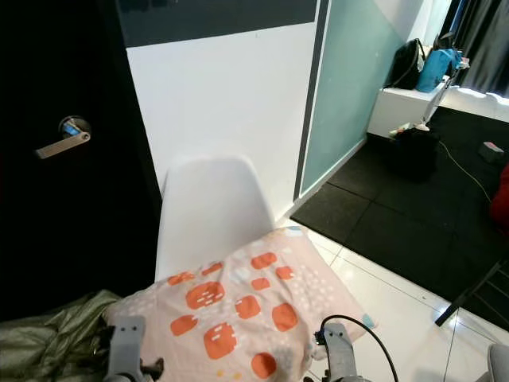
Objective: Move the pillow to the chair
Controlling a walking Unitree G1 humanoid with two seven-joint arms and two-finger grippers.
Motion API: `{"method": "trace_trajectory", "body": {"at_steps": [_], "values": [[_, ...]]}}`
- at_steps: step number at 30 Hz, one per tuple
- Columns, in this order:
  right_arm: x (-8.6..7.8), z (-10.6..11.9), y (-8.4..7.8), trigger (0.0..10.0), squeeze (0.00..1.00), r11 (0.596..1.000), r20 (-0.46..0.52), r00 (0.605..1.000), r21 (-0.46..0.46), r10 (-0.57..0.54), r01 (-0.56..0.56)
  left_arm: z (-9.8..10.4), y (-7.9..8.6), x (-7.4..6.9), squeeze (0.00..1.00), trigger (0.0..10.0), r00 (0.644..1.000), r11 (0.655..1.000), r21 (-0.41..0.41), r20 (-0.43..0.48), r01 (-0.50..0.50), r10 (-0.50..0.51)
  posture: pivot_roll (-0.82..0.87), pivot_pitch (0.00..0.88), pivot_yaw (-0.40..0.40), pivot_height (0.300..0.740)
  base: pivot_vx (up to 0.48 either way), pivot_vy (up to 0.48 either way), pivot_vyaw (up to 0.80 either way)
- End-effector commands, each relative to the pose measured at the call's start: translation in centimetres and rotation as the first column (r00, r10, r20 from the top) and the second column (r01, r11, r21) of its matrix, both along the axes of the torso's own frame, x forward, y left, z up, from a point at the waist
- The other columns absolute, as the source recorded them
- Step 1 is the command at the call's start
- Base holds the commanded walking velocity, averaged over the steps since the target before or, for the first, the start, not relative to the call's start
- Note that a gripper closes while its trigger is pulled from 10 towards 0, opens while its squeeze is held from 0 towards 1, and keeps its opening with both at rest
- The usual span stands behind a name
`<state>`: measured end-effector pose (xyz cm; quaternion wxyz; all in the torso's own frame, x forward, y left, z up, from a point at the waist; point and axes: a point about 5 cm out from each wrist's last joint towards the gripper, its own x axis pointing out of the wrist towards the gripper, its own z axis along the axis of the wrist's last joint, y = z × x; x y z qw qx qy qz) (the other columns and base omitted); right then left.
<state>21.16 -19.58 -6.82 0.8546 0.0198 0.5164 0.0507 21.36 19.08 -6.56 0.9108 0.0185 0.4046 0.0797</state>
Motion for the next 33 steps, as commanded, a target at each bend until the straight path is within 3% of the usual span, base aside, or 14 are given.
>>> {"method": "trace_trajectory", "body": {"at_steps": [1,5,12,14,17,25,33], "values": [[0.8,0.5,-0.3,10.0,0.00,1.000,0.040,0.999,-0.018,-0.019,0.020,-0.2,-0.1,-0.2,0.00,10.0,0.997,0.997,0.040,-0.041,0.070,-0.069,-0.11,0.001,-0.085,0.740,0.000,0.000,0.00],[3.2,2.2,-1.0,10.0,0.00,0.999,0.166,0.985,-0.022,-0.041,0.045,0.7,1.5,0.8,0.00,10.0,0.994,0.990,0.088,-0.003,0.106,-0.106,-0.12,0.000,-0.066,0.740,0.000,0.000,0.00],[4.3,3.0,-1.1,10.0,0.00,0.998,0.208,0.978,-0.071,0.010,0.005,1.8,2.6,2.0,0.00,10.0,0.983,0.979,0.118,0.053,0.167,-0.175,-0.12,0.017,-0.058,0.740,0.000,0.000,0.00],[5.0,3.3,-0.1,10.0,0.00,0.998,0.231,0.973,-0.064,0.023,-0.008,2.7,4.3,2.5,0.00,10.0,0.979,0.969,0.180,0.075,0.172,-0.188,-0.13,0.007,-0.045,0.740,0.000,0.000,0.00],[5.5,3.6,0.4,10.0,0.00,0.998,0.244,0.969,-0.059,0.023,-0.009,3.3,5.3,2.8,0.00,10.0,0.973,0.954,0.231,0.081,0.193,-0.217,-0.13,0.000,-0.040,0.740,0.000,0.000,0.00],[5.5,3.8,-0.3,10.0,0.00,0.997,0.236,0.971,-0.080,0.017,0.002,3.3,5.4,2.8,0.00,10.0,0.979,0.954,0.265,0.112,0.137,-0.172,-0.14,0.000,-0.038,0.740,0.000,0.000,0.00],[6.1,4.4,-1.1,10.0,0.00,0.997,0.253,0.967,-0.068,-0.018,0.036,3.1,5.5,2.4,0.00,10.0,0.981,0.967,0.224,0.118,0.125,-0.154,-0.13,0.000,-0.048,0.740,0.000,0.000,0.00]]}}
